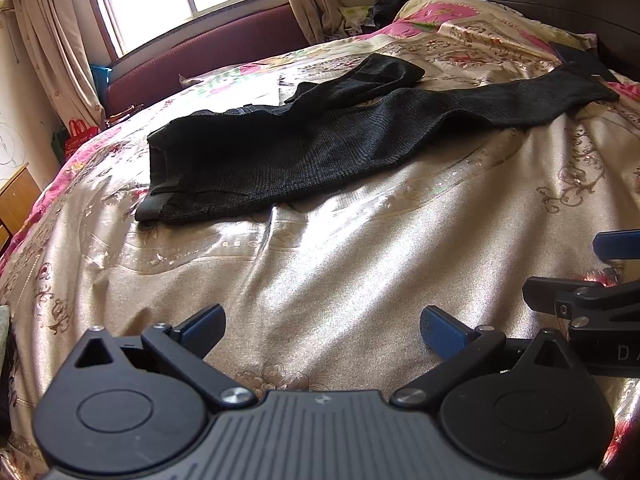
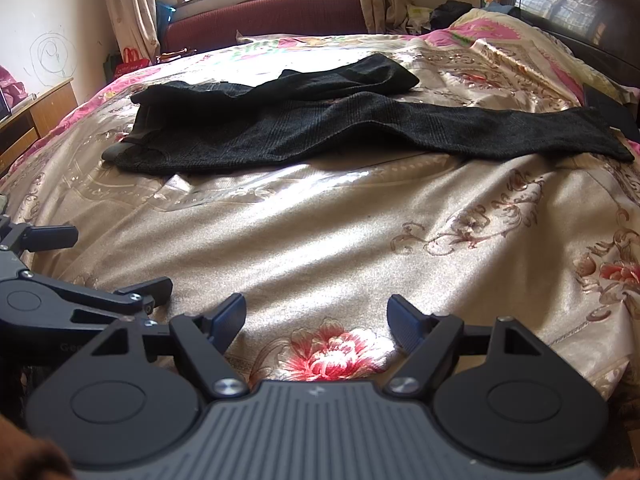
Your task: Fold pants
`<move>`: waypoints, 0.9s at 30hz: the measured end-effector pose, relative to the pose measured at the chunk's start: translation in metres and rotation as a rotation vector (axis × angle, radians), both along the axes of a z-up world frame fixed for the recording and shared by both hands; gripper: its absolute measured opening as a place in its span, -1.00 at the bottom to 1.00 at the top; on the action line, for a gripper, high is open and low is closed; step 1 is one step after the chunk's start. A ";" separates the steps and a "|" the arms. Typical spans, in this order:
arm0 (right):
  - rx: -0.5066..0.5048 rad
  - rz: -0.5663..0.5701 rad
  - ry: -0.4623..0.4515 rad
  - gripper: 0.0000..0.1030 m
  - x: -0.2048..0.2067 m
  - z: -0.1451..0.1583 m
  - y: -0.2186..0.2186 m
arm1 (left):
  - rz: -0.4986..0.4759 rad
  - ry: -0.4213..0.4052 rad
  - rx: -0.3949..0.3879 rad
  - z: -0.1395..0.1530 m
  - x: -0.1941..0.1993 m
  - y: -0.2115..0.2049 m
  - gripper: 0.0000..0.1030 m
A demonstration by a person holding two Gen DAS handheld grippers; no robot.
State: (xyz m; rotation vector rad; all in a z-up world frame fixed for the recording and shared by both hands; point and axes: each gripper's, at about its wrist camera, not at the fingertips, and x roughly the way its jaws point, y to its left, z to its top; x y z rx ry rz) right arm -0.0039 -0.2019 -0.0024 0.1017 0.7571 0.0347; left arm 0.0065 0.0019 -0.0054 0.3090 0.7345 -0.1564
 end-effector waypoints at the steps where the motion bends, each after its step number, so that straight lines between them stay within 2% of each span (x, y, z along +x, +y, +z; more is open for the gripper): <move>1: 0.000 0.000 0.000 0.51 0.000 0.000 0.000 | 0.000 0.001 -0.001 0.000 0.000 0.000 1.00; 27: 0.002 0.001 0.002 0.51 0.000 0.000 0.000 | 0.004 0.006 -0.007 -0.001 0.001 0.001 1.00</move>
